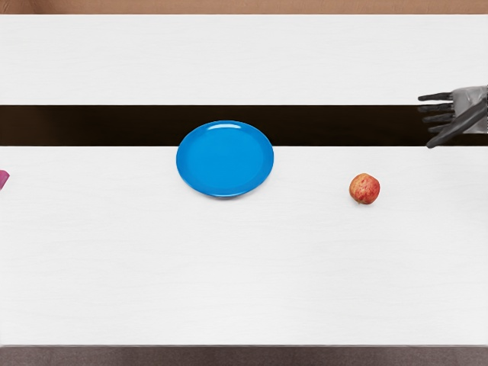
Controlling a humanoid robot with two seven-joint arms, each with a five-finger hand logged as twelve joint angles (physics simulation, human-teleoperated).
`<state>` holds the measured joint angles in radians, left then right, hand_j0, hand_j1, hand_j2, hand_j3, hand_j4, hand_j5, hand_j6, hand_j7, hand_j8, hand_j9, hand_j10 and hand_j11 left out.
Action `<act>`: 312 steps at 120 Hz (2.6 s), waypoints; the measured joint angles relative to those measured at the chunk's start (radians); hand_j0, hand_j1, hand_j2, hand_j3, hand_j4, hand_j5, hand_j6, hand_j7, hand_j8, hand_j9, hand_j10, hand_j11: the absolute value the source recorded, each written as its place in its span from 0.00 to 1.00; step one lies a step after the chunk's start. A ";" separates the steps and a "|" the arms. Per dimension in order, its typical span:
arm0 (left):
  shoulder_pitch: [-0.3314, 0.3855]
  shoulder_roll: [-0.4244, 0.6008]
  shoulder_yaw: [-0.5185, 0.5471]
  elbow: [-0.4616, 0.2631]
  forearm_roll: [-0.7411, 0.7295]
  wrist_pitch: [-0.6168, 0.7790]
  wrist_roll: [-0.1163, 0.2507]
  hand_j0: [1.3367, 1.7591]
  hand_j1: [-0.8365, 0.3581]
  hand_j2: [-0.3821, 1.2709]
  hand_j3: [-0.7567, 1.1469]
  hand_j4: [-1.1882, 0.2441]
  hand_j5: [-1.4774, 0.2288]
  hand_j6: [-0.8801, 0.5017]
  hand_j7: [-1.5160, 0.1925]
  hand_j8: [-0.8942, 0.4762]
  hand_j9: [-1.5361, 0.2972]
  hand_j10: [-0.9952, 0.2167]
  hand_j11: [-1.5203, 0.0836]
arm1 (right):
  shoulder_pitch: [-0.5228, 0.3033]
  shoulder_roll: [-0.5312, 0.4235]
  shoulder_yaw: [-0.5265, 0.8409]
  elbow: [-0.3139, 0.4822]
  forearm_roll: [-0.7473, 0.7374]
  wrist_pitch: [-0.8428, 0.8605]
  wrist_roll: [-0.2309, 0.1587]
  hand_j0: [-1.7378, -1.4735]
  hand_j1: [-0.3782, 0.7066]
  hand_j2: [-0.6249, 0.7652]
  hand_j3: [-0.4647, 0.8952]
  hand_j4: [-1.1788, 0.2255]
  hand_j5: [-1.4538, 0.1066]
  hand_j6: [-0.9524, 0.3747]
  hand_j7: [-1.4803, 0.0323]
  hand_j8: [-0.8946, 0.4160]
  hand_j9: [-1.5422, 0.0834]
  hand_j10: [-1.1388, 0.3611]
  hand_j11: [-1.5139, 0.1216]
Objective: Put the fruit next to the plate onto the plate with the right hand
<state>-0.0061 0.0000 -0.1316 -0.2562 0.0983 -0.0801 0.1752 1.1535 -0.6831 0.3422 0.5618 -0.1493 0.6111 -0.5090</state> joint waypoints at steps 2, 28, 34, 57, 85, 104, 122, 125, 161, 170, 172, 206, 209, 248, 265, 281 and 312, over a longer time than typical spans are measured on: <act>0.000 0.000 0.000 0.000 0.000 0.000 0.000 0.76 0.98 0.23 0.40 0.82 0.86 0.63 0.88 0.65 0.83 0.81 0.94 | 0.001 0.001 0.000 0.000 0.000 0.000 0.000 0.30 0.05 0.45 0.34 0.83 0.92 0.70 0.96 0.67 0.94 0.75 0.91; 0.000 0.000 0.000 0.000 0.000 0.000 0.000 0.76 0.98 0.23 0.40 0.82 0.86 0.63 0.88 0.65 0.83 0.81 0.94 | 0.096 0.063 -0.065 0.013 0.000 0.000 -0.048 0.30 0.07 0.44 0.34 0.81 0.90 0.69 0.95 0.65 0.92 0.73 0.89; 0.000 0.000 0.000 0.000 0.000 0.000 0.000 0.76 0.98 0.23 0.40 0.82 0.86 0.63 0.88 0.65 0.83 0.81 0.94 | 0.137 0.079 -0.094 0.026 0.010 0.000 -0.059 0.30 0.07 0.44 0.34 0.81 0.90 0.69 0.94 0.65 0.91 0.73 0.89; 0.000 0.000 0.000 0.000 0.000 0.000 0.000 0.76 0.98 0.23 0.40 0.82 0.86 0.63 0.88 0.65 0.83 0.81 0.94 | 0.311 0.316 -0.377 0.075 0.031 0.000 -0.095 0.30 0.07 0.44 0.34 0.81 0.90 0.69 0.95 0.65 0.92 0.73 0.90; 0.000 0.000 0.000 0.000 0.000 0.000 0.000 0.76 0.98 0.23 0.40 0.82 0.86 0.63 0.88 0.65 0.83 0.81 0.94 | 0.543 0.320 -0.843 0.230 0.041 -0.111 -0.101 0.30 0.06 0.44 0.34 0.81 0.90 0.69 0.95 0.66 0.92 0.74 0.90; 0.000 0.000 0.000 0.000 0.000 0.000 0.000 0.76 0.98 0.23 0.40 0.82 0.86 0.63 0.88 0.65 0.83 0.81 0.94 | 0.913 0.226 -1.213 0.592 0.191 -0.100 -0.102 0.30 0.06 0.44 0.34 0.82 0.91 0.69 0.95 0.66 0.92 0.74 0.90; 0.000 0.000 0.000 0.000 0.000 0.000 0.000 0.76 0.98 0.23 0.40 0.82 0.86 0.63 0.88 0.65 0.83 0.81 0.94 | 1.130 0.201 -1.300 0.875 0.325 -0.426 -0.102 0.30 0.06 0.45 0.34 0.82 0.91 0.69 0.95 0.66 0.92 0.74 0.90; 0.000 0.000 0.000 0.000 0.000 0.000 0.000 0.76 0.98 0.23 0.40 0.82 0.86 0.63 0.88 0.65 0.83 0.81 0.94 | 1.114 0.203 -1.267 0.901 0.336 -0.500 -0.102 0.30 0.06 0.45 0.34 0.82 0.91 0.69 0.95 0.66 0.92 0.74 0.90; 0.000 0.000 0.000 0.000 0.000 0.000 0.000 0.76 0.98 0.23 0.40 0.82 0.86 0.63 0.88 0.65 0.83 0.81 0.94 | 0.902 0.377 -1.139 0.986 0.360 -1.060 -0.102 0.30 0.06 0.45 0.34 0.82 0.91 0.70 0.96 0.66 0.93 0.74 0.90; 0.000 0.000 0.000 0.000 0.000 0.000 0.000 0.76 0.98 0.23 0.40 0.82 0.86 0.63 0.88 0.65 0.83 0.81 0.94 | 0.895 0.394 -1.145 1.007 0.360 -1.119 -0.102 0.30 0.06 0.45 0.34 0.82 0.91 0.69 0.95 0.66 0.93 0.74 0.90; 0.000 0.000 0.000 0.000 0.000 0.000 0.000 0.76 0.98 0.23 0.40 0.82 0.86 0.63 0.88 0.65 0.83 0.81 0.94 | 0.894 0.401 -1.150 1.010 0.360 -1.131 -0.102 0.30 0.06 0.45 0.34 0.82 0.90 0.69 0.95 0.66 0.92 0.74 0.90; 0.000 0.000 0.000 0.000 0.000 0.000 0.000 0.76 0.98 0.23 0.40 0.82 0.86 0.63 0.88 0.65 0.83 0.81 0.94 | 0.845 0.497 -1.196 1.048 0.360 -1.216 -0.102 0.30 0.15 0.43 0.34 0.76 0.84 0.64 0.89 0.60 0.86 0.69 0.84; 0.000 0.000 0.000 0.000 0.000 0.000 0.000 0.76 0.98 0.23 0.40 0.82 0.86 0.63 0.88 0.65 0.83 0.81 0.94 | 0.838 0.500 -1.201 1.049 0.360 -1.217 -0.102 0.30 0.15 0.43 0.34 0.76 0.84 0.63 0.88 0.60 0.86 0.69 0.84; 0.000 0.000 0.000 0.000 0.000 0.000 0.000 0.76 0.98 0.23 0.40 0.82 0.86 0.63 0.88 0.65 0.83 0.81 0.94 | 0.773 0.510 -1.232 0.993 0.341 -1.222 -0.102 0.30 0.23 0.42 0.34 0.71 0.78 0.58 0.82 0.54 0.80 0.63 0.78; 0.000 0.000 0.000 0.000 0.000 0.000 0.000 0.76 0.98 0.23 0.40 0.82 0.86 0.63 0.88 0.65 0.83 0.81 0.94 | 0.681 0.507 -1.243 0.908 0.286 -1.222 -0.102 0.30 0.24 0.42 0.34 0.70 0.77 0.57 0.81 0.53 0.79 0.63 0.77; 0.000 0.000 0.000 0.000 0.000 0.000 0.001 0.76 0.98 0.23 0.40 0.82 0.86 0.63 0.88 0.65 0.83 0.81 0.94 | 0.619 0.509 -1.239 0.852 0.248 -1.222 -0.102 0.30 0.24 0.42 0.34 0.70 0.77 0.57 0.81 0.53 0.79 0.63 0.77; 0.000 0.000 0.000 0.000 0.000 -0.001 0.001 0.76 0.98 0.23 0.40 0.82 0.86 0.63 0.88 0.65 0.83 0.81 0.94 | 0.576 0.520 -1.208 0.810 0.219 -1.222 -0.102 0.30 0.25 0.42 0.34 0.69 0.76 0.56 0.80 0.53 0.79 0.62 0.76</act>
<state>-0.0061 0.0000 -0.1313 -0.2562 0.0982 -0.0807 0.1758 1.7296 -0.1628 -0.8657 1.3720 0.0697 -0.6109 -0.6109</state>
